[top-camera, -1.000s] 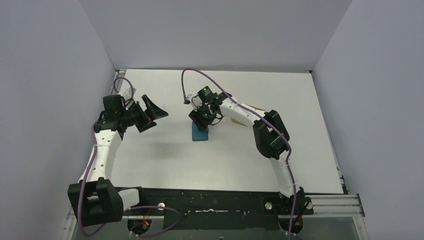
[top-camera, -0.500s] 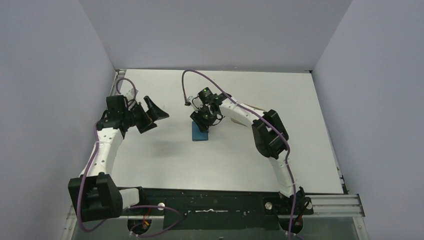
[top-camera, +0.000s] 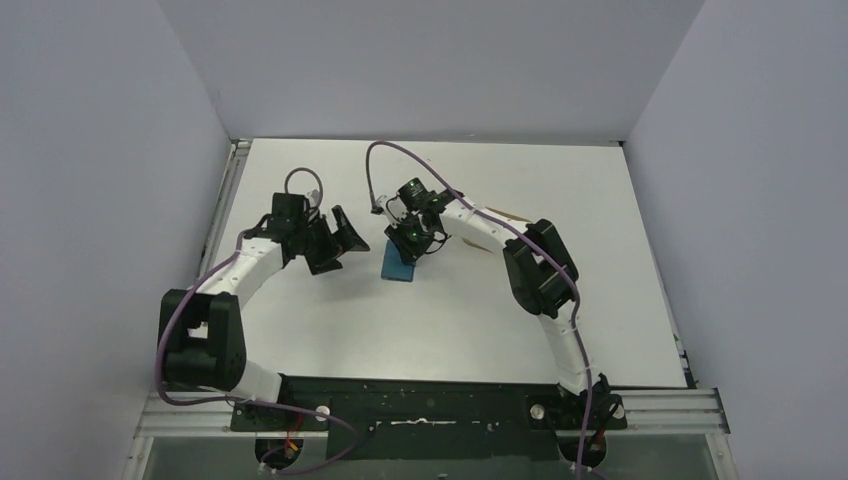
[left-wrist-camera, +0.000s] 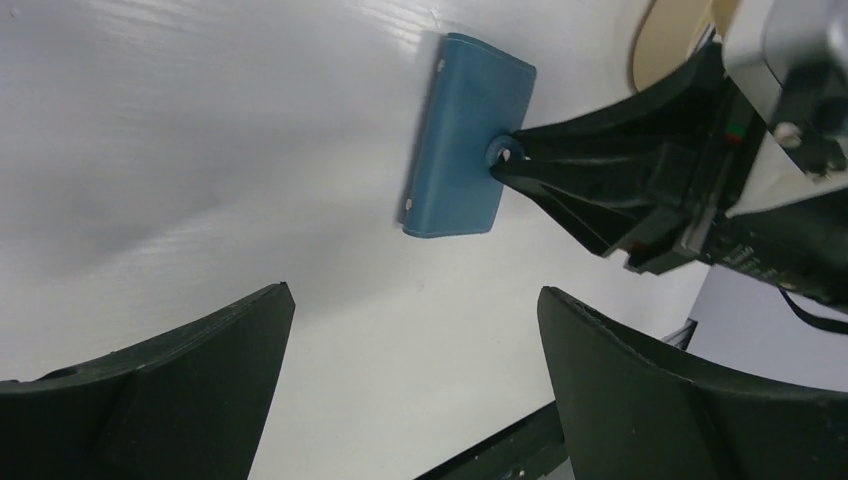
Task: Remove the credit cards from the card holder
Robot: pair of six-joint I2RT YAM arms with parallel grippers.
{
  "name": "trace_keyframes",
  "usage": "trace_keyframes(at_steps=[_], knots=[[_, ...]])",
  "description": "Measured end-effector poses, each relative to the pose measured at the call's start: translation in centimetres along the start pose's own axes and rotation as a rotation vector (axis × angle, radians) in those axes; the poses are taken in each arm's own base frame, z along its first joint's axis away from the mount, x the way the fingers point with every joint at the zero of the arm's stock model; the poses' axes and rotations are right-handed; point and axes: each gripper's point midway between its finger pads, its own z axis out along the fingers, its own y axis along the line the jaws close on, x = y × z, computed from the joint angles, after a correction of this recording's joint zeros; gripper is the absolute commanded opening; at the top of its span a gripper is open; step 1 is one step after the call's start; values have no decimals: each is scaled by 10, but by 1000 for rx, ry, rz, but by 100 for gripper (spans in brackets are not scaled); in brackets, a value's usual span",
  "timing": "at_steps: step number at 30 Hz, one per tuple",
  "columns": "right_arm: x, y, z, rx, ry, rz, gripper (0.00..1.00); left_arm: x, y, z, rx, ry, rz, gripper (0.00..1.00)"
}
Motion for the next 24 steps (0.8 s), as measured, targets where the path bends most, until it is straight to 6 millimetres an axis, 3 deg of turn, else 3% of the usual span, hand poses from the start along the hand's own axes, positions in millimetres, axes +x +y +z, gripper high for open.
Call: trace_keyframes(at_steps=[2,7,12,24], knots=[[-1,1,0,-8,-9,3,1,-4,5,9,-20,-10,-16,91],[0,0,0,-29,-49,21,0,-9,12,29,-46,-28,-34,89],[3,-1,-3,-101,-115,72,0,0,14,56,-61,2,-41,88],[14,5,-14,-233,-140,139,0,3,-22,75,29,-24,-20,77]])
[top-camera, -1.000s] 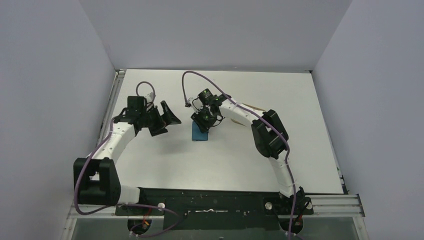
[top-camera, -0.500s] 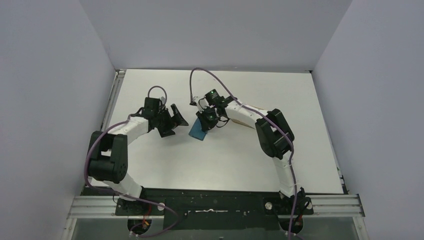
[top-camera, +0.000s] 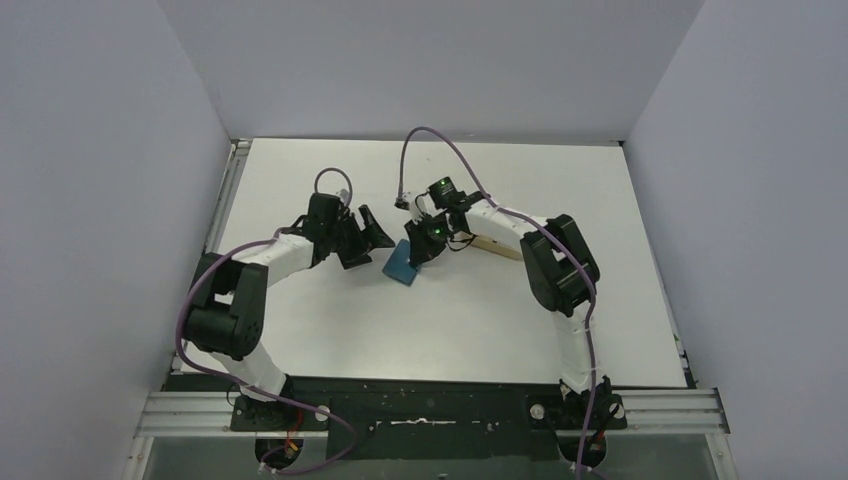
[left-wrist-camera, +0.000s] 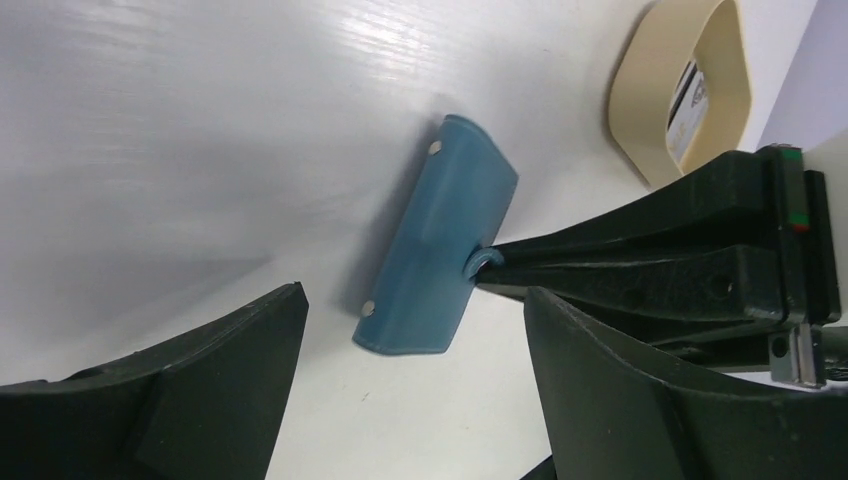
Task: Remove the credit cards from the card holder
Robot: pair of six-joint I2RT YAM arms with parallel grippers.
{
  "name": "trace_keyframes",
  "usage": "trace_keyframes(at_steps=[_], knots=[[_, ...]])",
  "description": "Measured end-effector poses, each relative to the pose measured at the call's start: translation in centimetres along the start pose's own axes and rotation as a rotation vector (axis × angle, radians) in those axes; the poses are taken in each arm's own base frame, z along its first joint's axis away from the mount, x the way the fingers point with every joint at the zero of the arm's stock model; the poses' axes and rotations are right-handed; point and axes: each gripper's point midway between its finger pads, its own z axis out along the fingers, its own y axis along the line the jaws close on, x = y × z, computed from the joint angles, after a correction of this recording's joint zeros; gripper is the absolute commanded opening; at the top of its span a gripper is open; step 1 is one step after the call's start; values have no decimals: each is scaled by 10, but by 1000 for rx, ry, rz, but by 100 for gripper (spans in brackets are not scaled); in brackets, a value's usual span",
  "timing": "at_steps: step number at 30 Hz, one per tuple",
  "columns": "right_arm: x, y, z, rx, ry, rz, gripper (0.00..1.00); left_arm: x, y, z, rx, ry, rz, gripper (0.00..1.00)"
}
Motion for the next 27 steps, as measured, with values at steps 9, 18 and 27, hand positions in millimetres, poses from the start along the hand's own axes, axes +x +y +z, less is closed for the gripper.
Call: trace_keyframes(at_steps=[9,18,27], knots=[[-3,24,-7,-63,4,-14,0,9,-7,18,7,1,-27,67],[-31,46,-34,-91,-73,-70,0,22,8,30,-39,11,-98,0],[-36,48,-40,-94,-103,-70,0,25,9,32,-17,-8,-166,0]])
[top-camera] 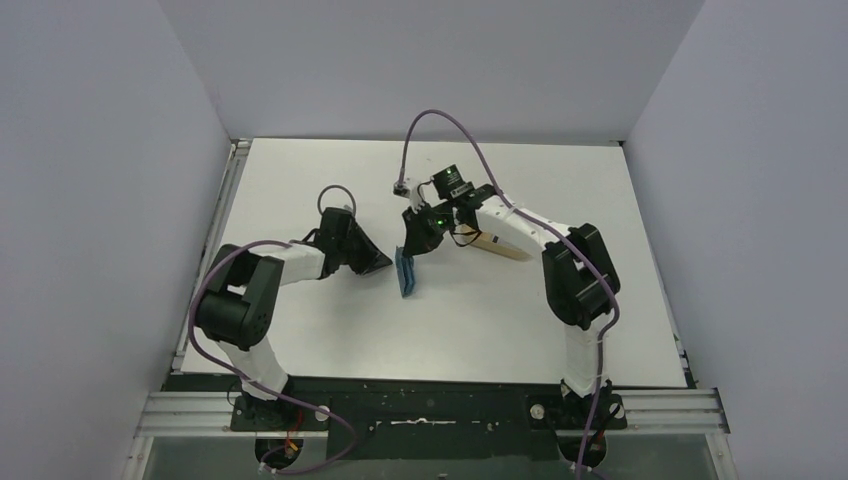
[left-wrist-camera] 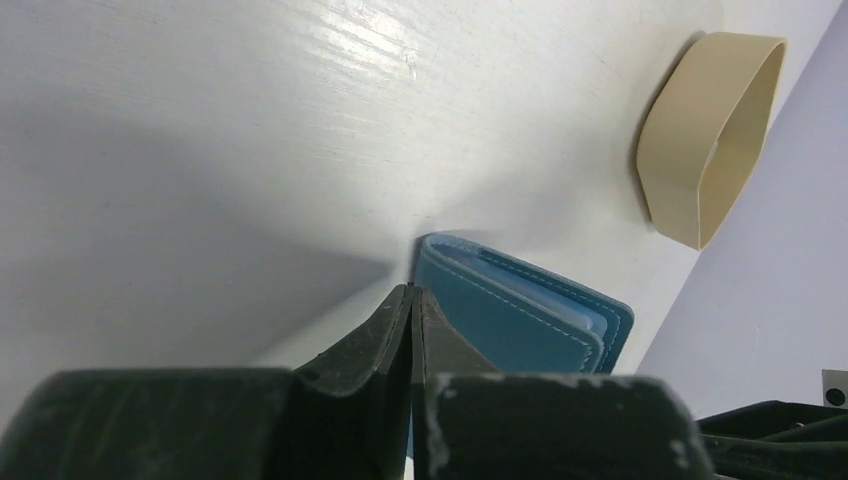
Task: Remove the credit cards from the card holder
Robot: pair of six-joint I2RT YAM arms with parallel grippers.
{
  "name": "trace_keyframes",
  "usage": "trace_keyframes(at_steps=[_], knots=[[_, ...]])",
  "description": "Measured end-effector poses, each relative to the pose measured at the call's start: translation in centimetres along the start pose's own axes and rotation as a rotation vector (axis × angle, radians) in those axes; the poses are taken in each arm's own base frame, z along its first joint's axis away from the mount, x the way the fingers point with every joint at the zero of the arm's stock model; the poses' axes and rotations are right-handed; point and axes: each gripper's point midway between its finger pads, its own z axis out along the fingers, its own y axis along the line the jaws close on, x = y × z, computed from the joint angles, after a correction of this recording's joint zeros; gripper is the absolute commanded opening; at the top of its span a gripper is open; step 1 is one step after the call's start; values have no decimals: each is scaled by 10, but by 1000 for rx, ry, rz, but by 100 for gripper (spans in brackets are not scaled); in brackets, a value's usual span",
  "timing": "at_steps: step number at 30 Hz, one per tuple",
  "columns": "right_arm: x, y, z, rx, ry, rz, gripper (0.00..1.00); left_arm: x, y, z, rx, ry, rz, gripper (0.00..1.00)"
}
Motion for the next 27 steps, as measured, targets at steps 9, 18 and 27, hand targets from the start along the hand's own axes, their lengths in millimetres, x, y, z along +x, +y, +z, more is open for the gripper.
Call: trace_keyframes(at_steps=[9,18,27], knots=[[-12,0,-24,-12,-156,88,0,-5,-18,-23,29,-31,46,50],[16,-24,-17,9,-234,221,0,3,-27,-27,54,-11,69,51],[56,-58,-40,154,-270,353,0,18,-10,-26,-18,27,117,51]])
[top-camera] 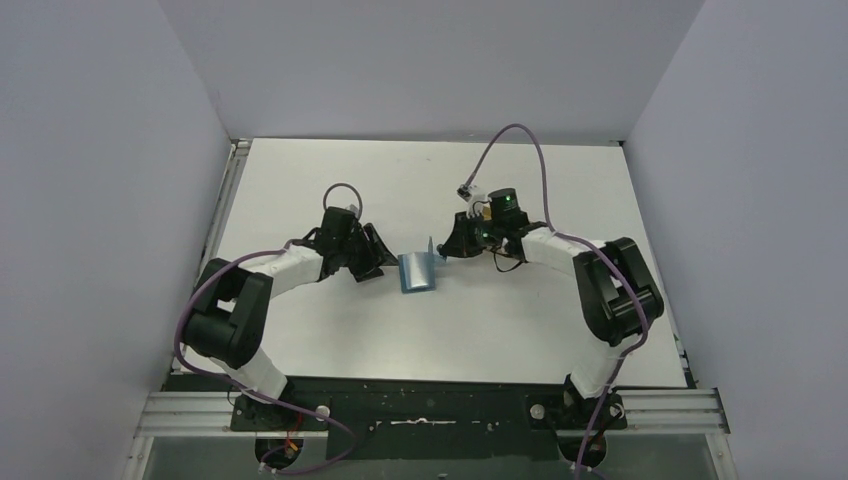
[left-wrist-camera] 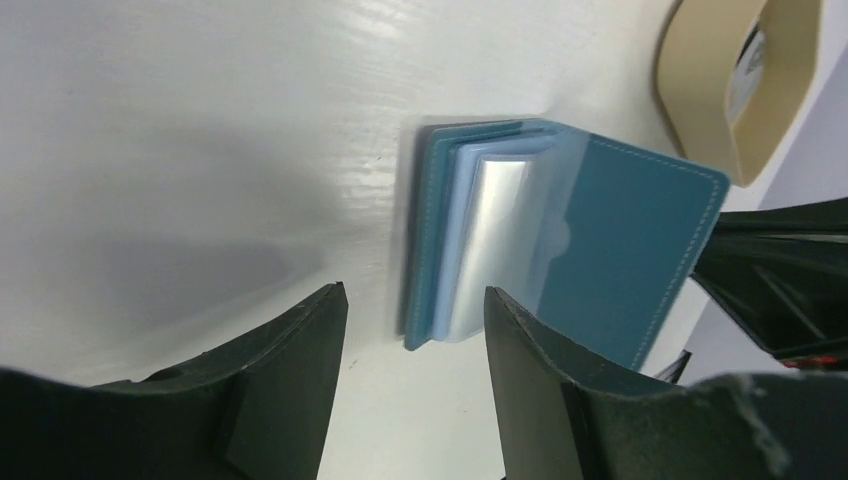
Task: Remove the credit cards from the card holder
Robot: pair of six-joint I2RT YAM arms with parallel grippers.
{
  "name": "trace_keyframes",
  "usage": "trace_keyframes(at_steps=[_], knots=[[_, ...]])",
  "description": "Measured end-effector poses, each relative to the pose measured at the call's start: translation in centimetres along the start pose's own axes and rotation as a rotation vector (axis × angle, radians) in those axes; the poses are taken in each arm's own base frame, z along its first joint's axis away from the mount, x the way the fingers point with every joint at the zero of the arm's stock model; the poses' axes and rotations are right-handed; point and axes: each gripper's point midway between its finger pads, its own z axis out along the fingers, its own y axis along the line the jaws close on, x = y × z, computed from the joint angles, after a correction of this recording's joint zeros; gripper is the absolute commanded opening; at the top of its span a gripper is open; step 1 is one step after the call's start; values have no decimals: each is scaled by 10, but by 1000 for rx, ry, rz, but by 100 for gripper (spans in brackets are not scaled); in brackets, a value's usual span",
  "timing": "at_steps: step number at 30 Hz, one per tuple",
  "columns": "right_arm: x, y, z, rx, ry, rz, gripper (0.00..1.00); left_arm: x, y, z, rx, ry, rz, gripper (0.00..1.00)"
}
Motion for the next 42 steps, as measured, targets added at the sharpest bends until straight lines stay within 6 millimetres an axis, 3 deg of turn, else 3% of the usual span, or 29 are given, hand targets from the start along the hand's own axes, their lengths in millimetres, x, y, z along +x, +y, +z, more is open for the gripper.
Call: trace_keyframes(at_steps=[6,13,18,24,35,42], knots=[[-5,-4,-16,77,-45,-27,0,4,14,-1,-59,14,27,50],[39,-32,-33,240,25,30,3,3,16,-8,-87,8,62,50],[56,-42,-45,306,28,79,45,0,11,-8,-81,2,80,50],[54,-36,-52,279,-60,139,61,2,8,-8,-77,7,98,50],[42,-18,-41,112,-239,305,65,11,14,4,-103,37,105,50],[27,3,-34,45,-264,290,67,12,16,7,-118,38,108,50]])
